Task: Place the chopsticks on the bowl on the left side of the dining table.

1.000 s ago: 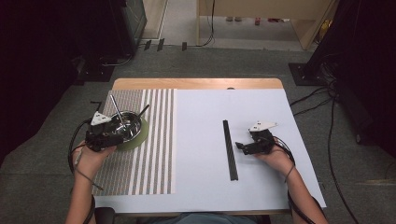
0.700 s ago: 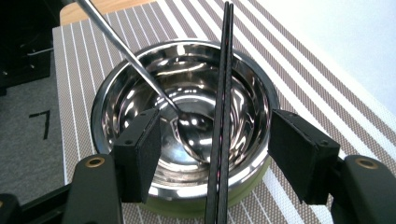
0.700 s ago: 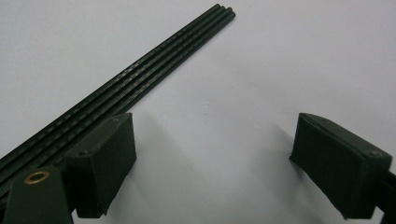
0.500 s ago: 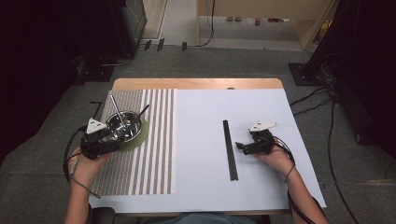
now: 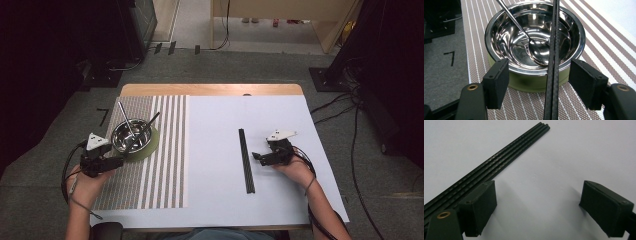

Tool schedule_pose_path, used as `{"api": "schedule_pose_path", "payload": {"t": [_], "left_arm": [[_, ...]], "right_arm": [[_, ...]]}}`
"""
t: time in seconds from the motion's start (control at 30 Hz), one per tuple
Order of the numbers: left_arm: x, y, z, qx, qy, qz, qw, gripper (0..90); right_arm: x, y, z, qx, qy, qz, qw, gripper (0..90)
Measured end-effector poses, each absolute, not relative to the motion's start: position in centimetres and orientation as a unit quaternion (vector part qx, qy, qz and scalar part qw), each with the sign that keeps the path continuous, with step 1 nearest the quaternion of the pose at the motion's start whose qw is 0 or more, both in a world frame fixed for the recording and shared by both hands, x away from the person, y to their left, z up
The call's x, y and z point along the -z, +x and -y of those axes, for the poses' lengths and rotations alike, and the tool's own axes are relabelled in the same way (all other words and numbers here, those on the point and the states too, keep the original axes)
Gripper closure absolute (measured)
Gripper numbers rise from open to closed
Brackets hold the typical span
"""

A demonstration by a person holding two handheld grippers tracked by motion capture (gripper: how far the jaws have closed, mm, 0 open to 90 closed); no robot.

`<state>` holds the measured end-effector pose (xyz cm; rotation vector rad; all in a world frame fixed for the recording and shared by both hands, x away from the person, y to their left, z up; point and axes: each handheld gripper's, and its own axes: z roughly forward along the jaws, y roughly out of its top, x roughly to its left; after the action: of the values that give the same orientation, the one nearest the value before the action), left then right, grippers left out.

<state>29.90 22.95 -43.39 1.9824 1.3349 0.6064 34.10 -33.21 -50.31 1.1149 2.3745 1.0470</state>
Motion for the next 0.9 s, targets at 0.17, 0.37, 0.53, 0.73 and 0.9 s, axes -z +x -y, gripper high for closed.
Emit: {"api": "schedule_pose_path", "payload": {"t": [0.17, 0.37, 0.53, 0.73, 0.9], "left_arm": [[43.5, 29.9, -23.0, -0.227, 0.761, -0.509, 0.332, 33.5], [43.8, 30.0, -23.3, -0.224, 0.761, -0.512, 0.329, 33.8], [44.0, 30.0, -23.7, -0.222, 0.759, -0.518, 0.327, 34.1], [44.1, 30.1, -24.0, -0.219, 0.758, -0.522, 0.324, 34.4], [44.2, 30.2, -24.3, -0.219, 0.756, -0.525, 0.324, 34.6]], "right_arm": [[50.3, 34.1, 33.2, -0.366, 0.39, -0.83, 0.158, 13.3], [50.3, 34.1, 33.2, -0.366, 0.39, -0.83, 0.158, 13.3], [50.3, 34.1, 33.2, -0.366, 0.39, -0.83, 0.158, 13.3], [50.3, 34.1, 33.2, -0.366, 0.39, -0.83, 0.158, 13.3], [50.3, 34.1, 33.2, -0.366, 0.39, -0.83, 0.158, 13.3]]}}
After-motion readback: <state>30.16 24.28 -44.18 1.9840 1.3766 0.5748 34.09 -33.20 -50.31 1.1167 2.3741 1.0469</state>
